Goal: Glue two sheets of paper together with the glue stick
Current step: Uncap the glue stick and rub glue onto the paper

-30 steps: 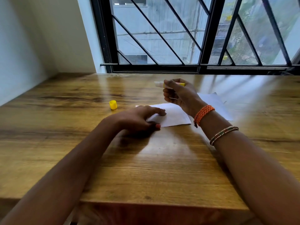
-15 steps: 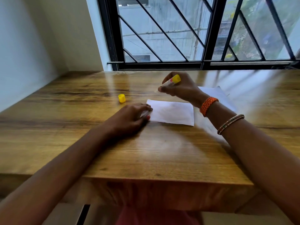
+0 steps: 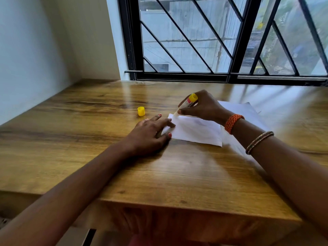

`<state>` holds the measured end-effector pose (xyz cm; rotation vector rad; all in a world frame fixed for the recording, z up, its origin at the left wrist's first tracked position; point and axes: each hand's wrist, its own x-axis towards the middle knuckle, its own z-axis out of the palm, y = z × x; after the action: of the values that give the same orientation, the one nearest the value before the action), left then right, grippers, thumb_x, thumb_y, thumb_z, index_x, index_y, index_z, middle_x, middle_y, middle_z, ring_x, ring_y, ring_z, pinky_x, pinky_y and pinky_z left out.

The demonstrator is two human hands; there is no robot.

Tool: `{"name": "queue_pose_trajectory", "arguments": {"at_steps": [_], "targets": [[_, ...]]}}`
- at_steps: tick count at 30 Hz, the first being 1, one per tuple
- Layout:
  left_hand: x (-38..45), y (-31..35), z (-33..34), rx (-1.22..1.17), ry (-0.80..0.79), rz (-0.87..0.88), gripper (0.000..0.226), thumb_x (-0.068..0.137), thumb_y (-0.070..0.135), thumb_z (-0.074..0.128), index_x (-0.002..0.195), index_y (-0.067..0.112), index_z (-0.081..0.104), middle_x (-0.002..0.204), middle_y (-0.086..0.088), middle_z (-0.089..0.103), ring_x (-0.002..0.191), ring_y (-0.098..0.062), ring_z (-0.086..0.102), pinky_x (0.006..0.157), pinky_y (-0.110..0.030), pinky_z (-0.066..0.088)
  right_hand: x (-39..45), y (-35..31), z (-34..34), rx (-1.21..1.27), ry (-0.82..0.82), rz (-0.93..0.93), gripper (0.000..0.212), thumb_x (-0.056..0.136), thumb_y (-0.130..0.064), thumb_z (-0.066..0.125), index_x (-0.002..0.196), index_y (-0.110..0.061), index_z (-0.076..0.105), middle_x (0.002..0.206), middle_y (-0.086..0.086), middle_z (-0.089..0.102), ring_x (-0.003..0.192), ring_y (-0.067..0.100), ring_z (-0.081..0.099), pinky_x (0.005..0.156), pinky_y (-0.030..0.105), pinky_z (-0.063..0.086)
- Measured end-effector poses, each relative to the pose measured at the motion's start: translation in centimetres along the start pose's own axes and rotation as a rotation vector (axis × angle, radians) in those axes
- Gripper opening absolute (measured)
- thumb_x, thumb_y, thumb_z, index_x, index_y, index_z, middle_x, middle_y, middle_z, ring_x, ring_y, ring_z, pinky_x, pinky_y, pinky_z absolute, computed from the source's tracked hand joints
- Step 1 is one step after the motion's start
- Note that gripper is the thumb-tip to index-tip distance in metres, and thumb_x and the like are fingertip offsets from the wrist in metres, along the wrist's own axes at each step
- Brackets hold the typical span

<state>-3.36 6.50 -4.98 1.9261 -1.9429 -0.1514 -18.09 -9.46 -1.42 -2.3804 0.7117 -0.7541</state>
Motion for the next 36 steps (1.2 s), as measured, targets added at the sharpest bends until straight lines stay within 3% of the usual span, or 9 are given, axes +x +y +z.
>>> {"name": "queue_pose_trajectory", "arguments": {"at_steps": [4, 8, 16, 21, 24, 27, 29, 36], "targets": [[0.1, -0.1, 0.1, -0.002, -0.020, -0.018, 0.044, 0.093, 0.038, 0.043, 0.136, 0.033, 0.039, 0.152, 0.007, 0.031, 0.143, -0.008, 0.017, 0.115, -0.036, 0.009, 0.3, 0.3, 0.1, 0.050, -0.022, 0.008, 0.026, 0.072, -0.016, 0.081, 0.094, -0.004, 0.074, 0.092, 0.008, 0.074, 0.076, 0.010, 0.067, 0.069, 0.025, 0.055], [0.1, -0.1, 0.0, -0.009, -0.036, -0.027, 0.046, 0.092, 0.040, 0.042, 0.137, 0.033, 0.038, 0.152, 0.006, 0.032, 0.142, -0.010, 0.019, 0.115, -0.037, 0.008, 0.4, 0.2, 0.5, 0.107, -0.029, 0.040, 0.027, 0.072, -0.016, 0.081, 0.096, -0.005, 0.074, 0.082, -0.003, 0.070, 0.063, -0.007, 0.063, 0.055, 0.005, 0.045], [0.2, 0.0, -0.1, -0.009, -0.035, -0.042, 0.047, 0.092, 0.040, 0.043, 0.138, 0.034, 0.037, 0.152, 0.004, 0.033, 0.140, -0.012, 0.024, 0.116, -0.038, 0.010, 0.6, 0.3, 0.8, 0.145, -0.056, 0.034, 0.026, 0.072, -0.013, 0.081, 0.096, -0.004, 0.073, 0.077, -0.004, 0.069, 0.060, -0.007, 0.062, 0.054, 0.006, 0.046], [0.1, 0.2, -0.2, -0.014, -0.041, -0.054, 0.046, 0.091, 0.040, 0.044, 0.136, 0.035, 0.038, 0.152, 0.003, 0.032, 0.139, -0.015, 0.025, 0.113, -0.037, 0.010, 0.5, 1.0, 0.3, 0.146, -0.054, 0.065, 0.029, 0.072, -0.015, 0.082, 0.096, -0.003, 0.073, 0.082, 0.002, 0.071, 0.068, 0.004, 0.065, 0.062, 0.017, 0.051], [0.0, 0.2, -0.3, -0.014, -0.041, -0.058, 0.046, 0.092, 0.040, 0.044, 0.137, 0.035, 0.037, 0.152, 0.003, 0.032, 0.138, -0.015, 0.026, 0.114, -0.038, 0.011, 0.7, 0.5, 0.7, 0.114, -0.057, 0.042, 0.030, 0.073, -0.015, 0.081, 0.097, -0.001, 0.072, 0.088, 0.007, 0.072, 0.069, 0.004, 0.066, 0.059, 0.013, 0.052], [0.1, 0.2, -0.4, -0.012, -0.042, -0.053, 0.046, 0.092, 0.040, 0.044, 0.137, 0.034, 0.037, 0.151, 0.003, 0.033, 0.138, -0.015, 0.028, 0.115, -0.040, 0.014, 1.0, -0.1, 1.1, 0.111, -0.053, 0.042, 0.030, 0.074, -0.014, 0.079, 0.098, 0.001, 0.071, 0.095, 0.013, 0.073, 0.082, 0.020, 0.070, 0.075, 0.033, 0.060], [0.1, 0.3, -0.4, -0.010, -0.041, -0.055, 0.047, 0.092, 0.040, 0.044, 0.138, 0.033, 0.036, 0.151, 0.004, 0.033, 0.137, -0.016, 0.029, 0.114, -0.040, 0.014, 1.1, -0.3, 1.2, 0.085, -0.051, 0.056, 0.029, 0.073, -0.016, 0.079, 0.097, -0.001, 0.072, 0.094, 0.014, 0.073, 0.088, 0.028, 0.070, 0.083, 0.047, 0.057], [0.1, 0.3, -0.4, -0.003, -0.032, -0.045, 0.046, 0.091, 0.039, 0.045, 0.136, 0.033, 0.039, 0.150, 0.003, 0.036, 0.137, -0.015, 0.031, 0.115, -0.042, 0.021, 0.2, 0.3, 0.1, 0.046, -0.022, 0.085, 0.028, 0.073, -0.019, 0.080, 0.093, -0.002, 0.073, 0.090, 0.017, 0.073, 0.089, 0.035, 0.068, 0.083, 0.054, 0.054]]}}
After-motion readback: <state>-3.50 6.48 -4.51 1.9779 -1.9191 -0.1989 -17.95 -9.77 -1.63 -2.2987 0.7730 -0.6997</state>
